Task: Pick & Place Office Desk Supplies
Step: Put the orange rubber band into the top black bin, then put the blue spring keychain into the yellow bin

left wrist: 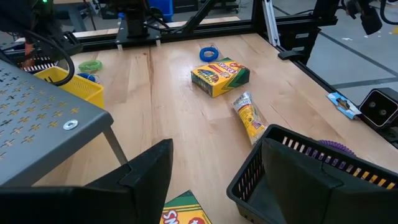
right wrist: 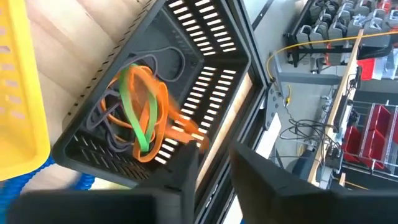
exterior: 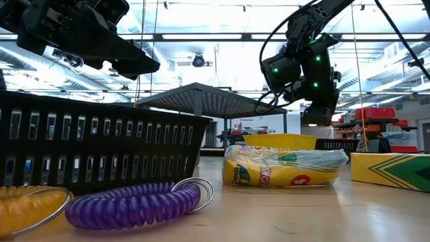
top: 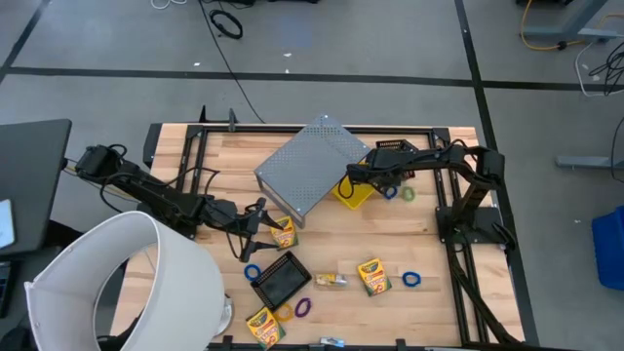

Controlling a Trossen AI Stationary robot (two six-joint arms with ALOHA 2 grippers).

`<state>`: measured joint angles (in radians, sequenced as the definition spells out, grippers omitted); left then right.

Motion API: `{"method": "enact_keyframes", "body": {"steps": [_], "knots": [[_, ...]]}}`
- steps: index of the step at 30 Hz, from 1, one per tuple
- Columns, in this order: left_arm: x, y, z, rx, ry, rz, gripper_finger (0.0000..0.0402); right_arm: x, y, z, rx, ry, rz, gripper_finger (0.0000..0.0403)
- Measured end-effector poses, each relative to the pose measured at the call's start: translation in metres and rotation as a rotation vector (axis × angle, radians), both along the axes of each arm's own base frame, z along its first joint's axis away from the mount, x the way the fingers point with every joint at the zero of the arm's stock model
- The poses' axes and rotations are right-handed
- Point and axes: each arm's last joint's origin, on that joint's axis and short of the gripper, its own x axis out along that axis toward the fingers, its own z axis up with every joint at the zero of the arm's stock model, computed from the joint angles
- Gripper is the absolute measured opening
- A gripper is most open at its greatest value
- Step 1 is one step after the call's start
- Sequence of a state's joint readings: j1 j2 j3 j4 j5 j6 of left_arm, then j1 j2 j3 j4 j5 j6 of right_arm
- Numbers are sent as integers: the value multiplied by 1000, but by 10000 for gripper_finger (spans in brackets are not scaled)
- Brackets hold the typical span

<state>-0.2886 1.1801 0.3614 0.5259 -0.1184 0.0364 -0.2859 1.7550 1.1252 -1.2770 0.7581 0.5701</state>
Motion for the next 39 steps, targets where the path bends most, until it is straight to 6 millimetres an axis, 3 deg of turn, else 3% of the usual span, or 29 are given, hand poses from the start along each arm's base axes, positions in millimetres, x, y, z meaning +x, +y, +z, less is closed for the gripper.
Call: {"method": "enact_keyframes", "body": {"steps": [4,8,14,20,26,31,35,39], "knots": [[0,0,0,0,0,0,250,0,0,0,0,-4,-5,159],[0,0,0,0,0,0,250,0,1,0,-13,-23,-24,188],[0,0,0,0,0,0,250,4,14,3,-60,-46,-1,187],[0,0,0,0,0,0,250,10,46,20,-65,-91,107,177],[0,0,0,-1,4,0,250,10,84,29,135,-84,243,176],[0,0,-1,12,4,-2,250,8,104,23,354,-53,341,176],[0,0,0,28,-1,-4,250,5,107,11,468,-22,412,176],[0,0,0,33,-6,-1,250,-4,98,-4,539,40,419,176]]}}
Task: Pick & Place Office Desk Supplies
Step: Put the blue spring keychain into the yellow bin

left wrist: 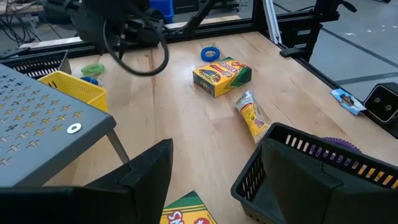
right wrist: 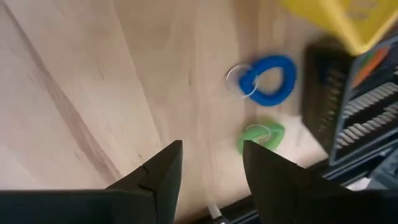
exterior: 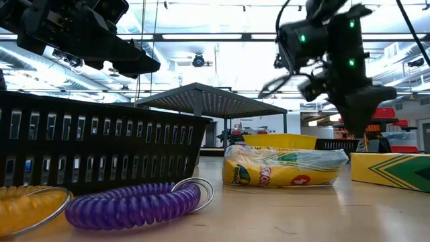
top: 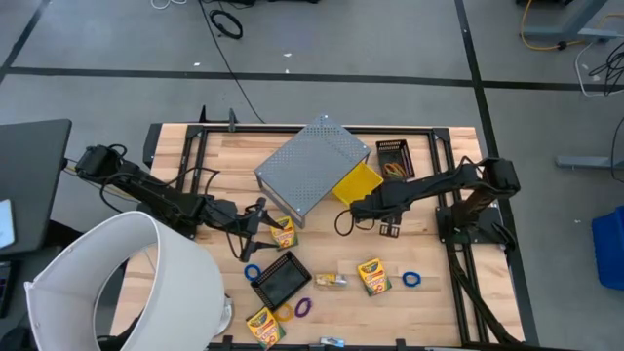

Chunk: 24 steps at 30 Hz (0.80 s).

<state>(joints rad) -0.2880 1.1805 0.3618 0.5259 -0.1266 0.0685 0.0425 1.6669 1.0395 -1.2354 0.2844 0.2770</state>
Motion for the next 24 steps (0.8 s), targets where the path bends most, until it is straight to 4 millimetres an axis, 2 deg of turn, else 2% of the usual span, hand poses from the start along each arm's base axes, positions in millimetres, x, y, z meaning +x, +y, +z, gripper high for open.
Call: {"method": "enact_keyframes", "body": {"steps": [10,16,24], "knots": [[0,0,0,-12,1,6,250,-13,-6,-27,159,40,80,176],[0,0,0,-15,2,7,250,-10,-9,-30,168,5,127,176],[0,0,0,-15,2,7,250,-8,-27,-29,137,-11,151,176]]}}
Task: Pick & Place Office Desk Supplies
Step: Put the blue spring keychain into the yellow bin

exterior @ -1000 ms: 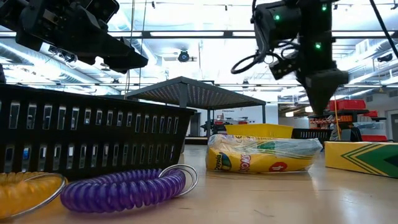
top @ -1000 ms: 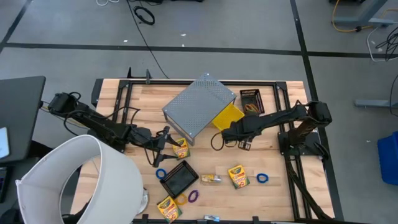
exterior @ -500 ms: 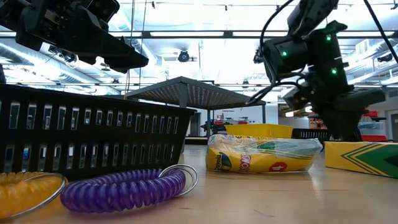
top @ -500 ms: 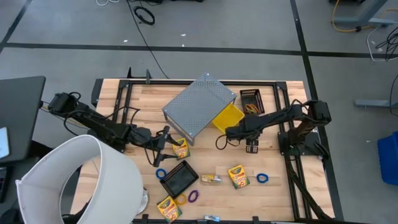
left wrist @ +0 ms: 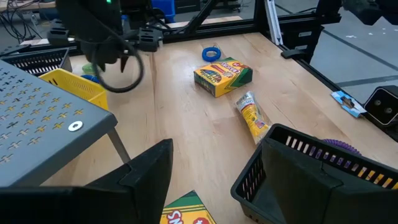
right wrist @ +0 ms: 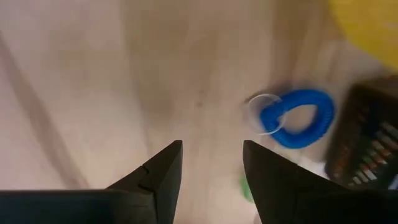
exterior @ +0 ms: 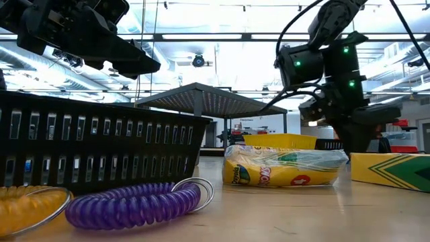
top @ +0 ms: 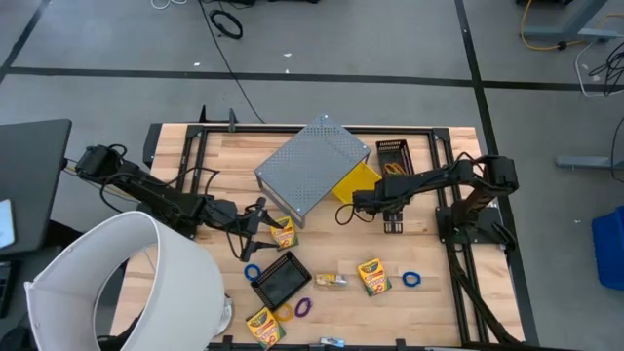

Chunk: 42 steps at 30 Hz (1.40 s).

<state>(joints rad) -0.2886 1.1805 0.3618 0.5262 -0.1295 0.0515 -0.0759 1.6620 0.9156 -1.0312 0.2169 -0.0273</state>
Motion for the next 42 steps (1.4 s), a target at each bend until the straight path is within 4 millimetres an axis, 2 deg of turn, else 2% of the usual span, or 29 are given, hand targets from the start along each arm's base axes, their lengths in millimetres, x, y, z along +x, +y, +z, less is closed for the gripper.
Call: {"method": "enact_keyframes", "body": {"steps": [9,14,26,30,35,42], "knots": [[0,0,0,0,1,0,250,1,-29,3,-35,-52,-9,176],[0,0,0,1,3,0,250,-1,-41,2,22,-68,-37,176],[0,0,-1,2,7,-1,250,-14,-45,-17,57,-80,-36,172],[0,0,-1,2,7,-1,250,-14,-43,-18,66,-86,-46,136],[0,0,-1,2,7,0,250,-11,-31,-19,84,-88,-19,25],[0,0,-1,2,7,0,250,-2,1,-18,65,-127,31,5]]}}
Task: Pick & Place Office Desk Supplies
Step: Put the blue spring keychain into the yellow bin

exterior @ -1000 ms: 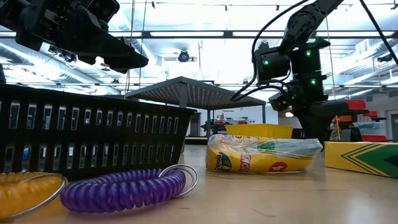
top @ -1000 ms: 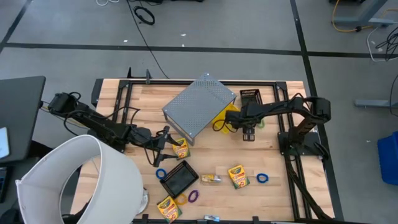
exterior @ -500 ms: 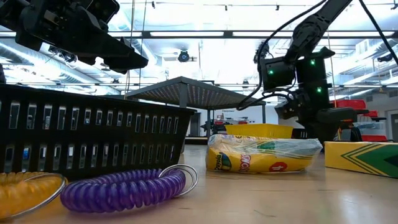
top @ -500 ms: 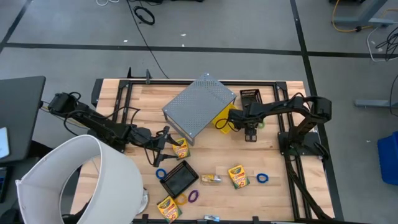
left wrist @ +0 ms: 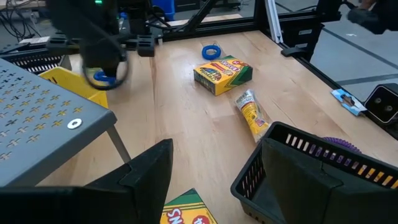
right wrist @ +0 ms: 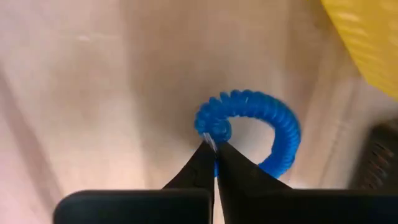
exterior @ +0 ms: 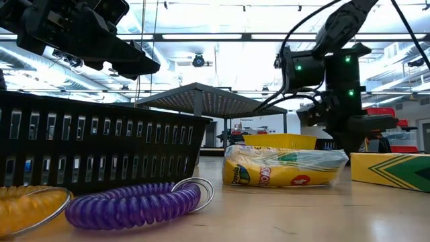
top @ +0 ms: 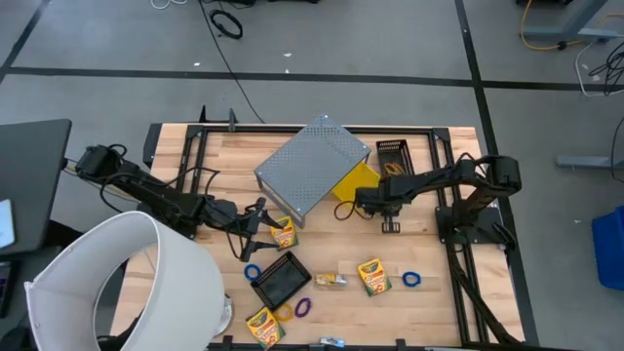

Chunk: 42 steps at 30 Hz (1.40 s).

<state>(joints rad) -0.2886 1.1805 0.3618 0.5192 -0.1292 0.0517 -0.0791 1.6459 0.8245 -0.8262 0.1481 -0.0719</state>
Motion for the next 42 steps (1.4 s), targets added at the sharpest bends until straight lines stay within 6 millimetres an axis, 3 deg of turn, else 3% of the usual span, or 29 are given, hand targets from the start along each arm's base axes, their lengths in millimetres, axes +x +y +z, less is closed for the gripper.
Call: {"method": "enact_keyframes", "body": {"steps": [10,16,20,32,42], "knots": [[0,0,0,0,0,0,250,30,48,30,-5,-139,100,1],[0,0,0,0,0,0,250,48,56,60,-96,-218,144,1],[0,0,0,0,0,0,250,55,46,71,-152,-247,153,0],[0,0,0,0,0,0,250,53,-12,69,-233,-192,91,3],[0,0,0,0,0,0,250,54,-22,68,-163,-205,118,87]]}}
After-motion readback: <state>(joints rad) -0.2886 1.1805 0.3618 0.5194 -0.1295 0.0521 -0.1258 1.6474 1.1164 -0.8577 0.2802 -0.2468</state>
